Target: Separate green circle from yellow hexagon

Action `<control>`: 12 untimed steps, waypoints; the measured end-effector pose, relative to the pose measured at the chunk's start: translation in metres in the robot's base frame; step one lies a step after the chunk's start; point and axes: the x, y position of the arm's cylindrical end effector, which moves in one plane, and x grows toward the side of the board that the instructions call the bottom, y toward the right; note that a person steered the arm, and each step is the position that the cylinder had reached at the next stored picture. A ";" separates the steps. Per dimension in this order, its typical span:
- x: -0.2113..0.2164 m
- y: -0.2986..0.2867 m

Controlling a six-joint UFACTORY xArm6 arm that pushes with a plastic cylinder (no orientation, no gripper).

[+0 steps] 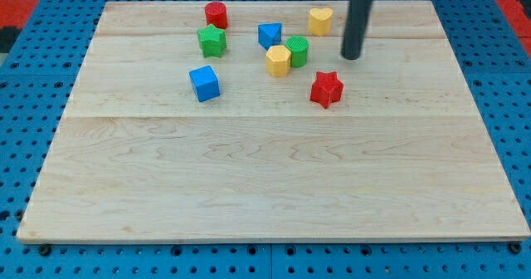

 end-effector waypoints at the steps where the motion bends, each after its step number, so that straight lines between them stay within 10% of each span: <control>1: 0.043 0.012; 3: 0.177 0.013; 4: 0.179 -0.078; 7: 0.069 -0.131; 12: 0.042 -0.157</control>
